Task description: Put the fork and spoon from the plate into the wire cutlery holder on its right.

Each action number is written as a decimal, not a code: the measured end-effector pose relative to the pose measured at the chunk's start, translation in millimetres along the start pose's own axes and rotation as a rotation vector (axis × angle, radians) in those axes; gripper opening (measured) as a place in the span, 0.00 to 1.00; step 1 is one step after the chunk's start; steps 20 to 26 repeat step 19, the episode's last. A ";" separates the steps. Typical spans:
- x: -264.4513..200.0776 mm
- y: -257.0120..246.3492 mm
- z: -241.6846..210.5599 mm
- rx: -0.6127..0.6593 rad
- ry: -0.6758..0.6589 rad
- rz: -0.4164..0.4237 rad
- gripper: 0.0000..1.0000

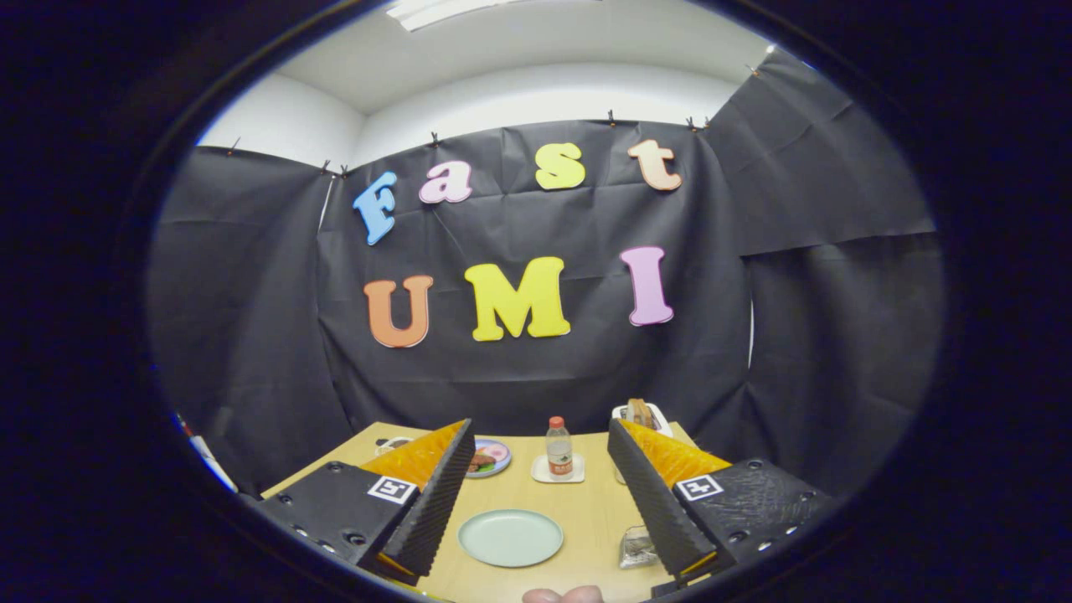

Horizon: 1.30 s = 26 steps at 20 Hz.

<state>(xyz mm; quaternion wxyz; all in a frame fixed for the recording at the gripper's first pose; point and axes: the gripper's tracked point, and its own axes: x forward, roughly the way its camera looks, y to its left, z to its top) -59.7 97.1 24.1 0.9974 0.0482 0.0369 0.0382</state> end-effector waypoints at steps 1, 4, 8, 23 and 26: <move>-0.6 0.0 0.8 -0.005 -0.002 -0.003 0.96; -2.6 3.2 0.2 -0.006 0.009 0.003 0.96; -3.5 2.0 0.9 -0.008 0.019 0.006 0.96; -2.6 -4.5 14.6 -0.010 -0.011 -0.010 0.96; -2.6 -4.5 14.6 -0.010 -0.011 -0.010 0.96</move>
